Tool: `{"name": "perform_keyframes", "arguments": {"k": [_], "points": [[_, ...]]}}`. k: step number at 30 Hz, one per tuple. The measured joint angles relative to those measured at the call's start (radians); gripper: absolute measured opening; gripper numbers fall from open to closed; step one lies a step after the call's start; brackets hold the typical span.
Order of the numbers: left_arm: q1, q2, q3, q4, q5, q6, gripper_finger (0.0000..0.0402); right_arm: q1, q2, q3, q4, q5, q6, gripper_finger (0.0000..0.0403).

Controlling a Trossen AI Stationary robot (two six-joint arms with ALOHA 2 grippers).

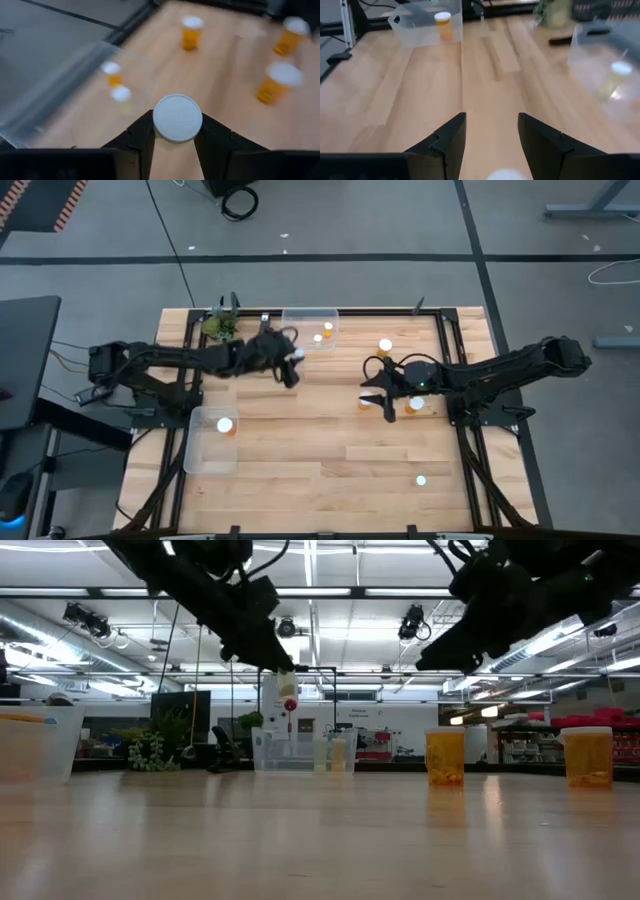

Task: Pick and place medicine bottles into bin by pill shape (circle, oval)
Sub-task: Put the left small yellow pill bottle into the top transparent bin

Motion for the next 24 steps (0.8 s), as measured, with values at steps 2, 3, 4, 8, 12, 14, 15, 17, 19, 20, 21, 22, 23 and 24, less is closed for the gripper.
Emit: {"name": "perform_keyframes", "arguments": {"k": [2,3,4,8,12,14,15,17,19,20,21,22,23,24], "points": [[0.049,0.017,0.021,-0.007,0.01,0.024,0.0129,0.028,0.002,-0.013,0.001,0.0,0.034,0.0186],[0.073,0.033,0.039,-0.003,0.019,0.036,0.0129,0.044,0.004,-0.017,0.007,0.003,0.045,0.0186],[0.097,0.05,0.053,0.0,0.026,0.042,0.0128,0.061,0.005,-0.023,0.013,0.011,0.052,0.0186],[0.186,0.132,0.118,-0.001,0.078,0.05,0.0127,0.122,0.005,-0.054,0.062,0.051,0.055,0.0186],[0.26,0.226,0.184,-0.031,0.13,0.054,0.0129,0.148,0.001,-0.078,0.067,0.054,0.051,0.0186],[0.292,0.272,0.216,-0.037,0.158,0.054,0.0128,0.151,-0.009,-0.088,0.069,0.051,0.044,0.0186],[0.306,0.291,0.23,-0.047,0.165,0.054,0.0127,0.15,-0.015,-0.095,0.068,0.04,0.04,0.0186],[0.33,0.325,0.254,-0.066,0.166,0.054,0.0125,0.15,-0.03,-0.114,0.072,0.031,0.028,0.0186],[0.352,0.355,0.269,-0.074,0.167,0.061,0.0125,0.15,-0.045,-0.136,0.079,0.031,0.015,0.0186],[0.365,0.367,0.277,-0.08,0.172,0.062,0.0126,0.147,-0.059,-0.15,0.08,0.031,0.009,0.0186],[0.375,0.382,0.284,-0.085,0.176,0.062,0.0128,0.141,-0.073,-0.163,0.077,0.03,0.003,0.0186],[0.384,0.395,0.292,-0.078,0.182,0.061,0.0129,0.134,-0.086,-0.172,0.078,0.031,0.002,0.0186],[0.397,0.405,0.294,-0.081,0.194,0.055,0.013,0.125,-0.103,-0.184,0.078,0.031,0.001,0.0186],[0.405,0.417,0.299,-0.09,0.198,0.05,0.0131,0.114,-0.123,-0.196,0.077,0.03,0.001,0.0186]]}}
